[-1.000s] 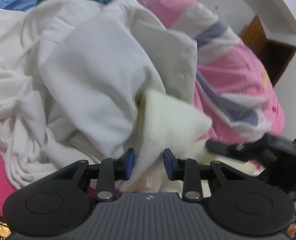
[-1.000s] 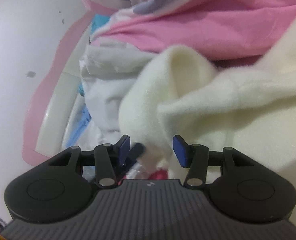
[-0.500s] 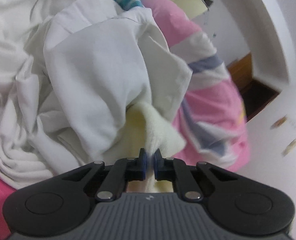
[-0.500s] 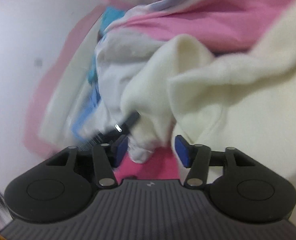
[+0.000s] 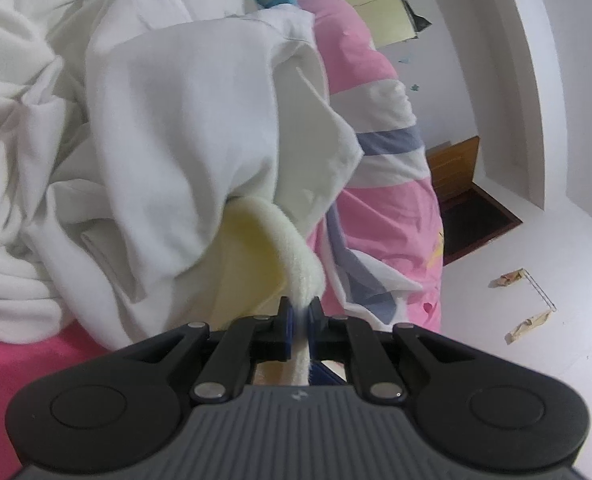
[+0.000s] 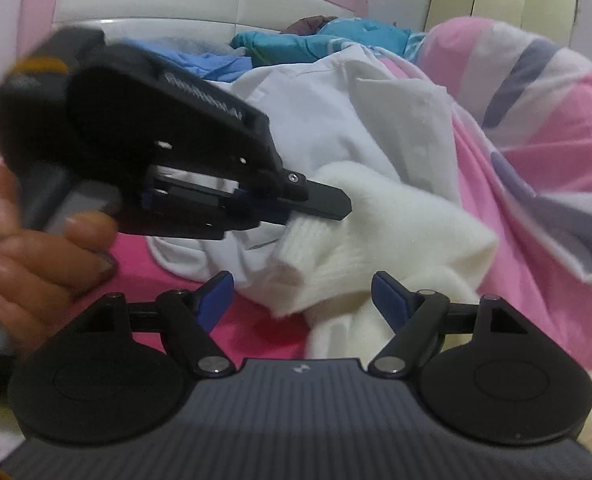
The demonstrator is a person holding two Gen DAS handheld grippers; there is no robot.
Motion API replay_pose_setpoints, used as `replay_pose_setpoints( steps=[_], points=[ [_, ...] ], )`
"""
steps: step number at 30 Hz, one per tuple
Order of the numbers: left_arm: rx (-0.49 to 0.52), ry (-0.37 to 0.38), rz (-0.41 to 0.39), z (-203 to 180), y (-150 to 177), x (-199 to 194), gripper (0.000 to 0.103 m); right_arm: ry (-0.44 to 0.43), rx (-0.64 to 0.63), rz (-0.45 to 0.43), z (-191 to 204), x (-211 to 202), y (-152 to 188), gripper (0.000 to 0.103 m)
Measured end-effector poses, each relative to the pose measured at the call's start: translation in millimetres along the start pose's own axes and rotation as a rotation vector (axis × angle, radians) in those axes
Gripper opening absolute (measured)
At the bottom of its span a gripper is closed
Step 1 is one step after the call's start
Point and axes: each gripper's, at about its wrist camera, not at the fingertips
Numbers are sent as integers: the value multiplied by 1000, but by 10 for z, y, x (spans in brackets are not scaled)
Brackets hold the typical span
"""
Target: Fold clothes
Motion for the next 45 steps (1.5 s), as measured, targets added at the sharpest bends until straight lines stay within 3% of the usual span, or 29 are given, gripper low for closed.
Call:
replay_pose_setpoints(
  steps=[7,10,12,22,24,26,33,38,42,45],
  points=[
    [75,10,3,-185,113,69,7,63,50,-40,-159,73,64,50],
    [100,13,2,-226,145,92,7,97,68,-63,-222,47,79,33],
    [110,16,-2,-242,154,94,7,132,53,-82,-243,9,76,9],
    [174,72,-13,-372,245,123,8,314,-124,-221,-230,-245,16,5],
    [182,89,-18,-397,248,109,12,345,-165,-253,-213,-271,-12,5],
    [195,56,-47,-424,243,77,35,384,-218,-278,-206,-311,-47,5],
    [167,-3,-87,-309,146,-11,40,501,-226,-349,-506,-346,-333,5],
    [137,-36,-107,-205,69,-67,40,513,-224,-374,-637,-383,-470,5],
    [116,-62,-122,-126,12,-107,40,455,-166,-345,-617,-385,-378,5],
    [164,-84,-105,-169,44,-63,43,445,-178,-337,-547,-409,-282,5]
  ],
)
Point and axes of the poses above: each gripper's, at about its wrist camera, not at the fingertips, and x roughly the way its jaws point, z to its left, y to its underside, and after that the axes turned 12 degrees about y, right-handed
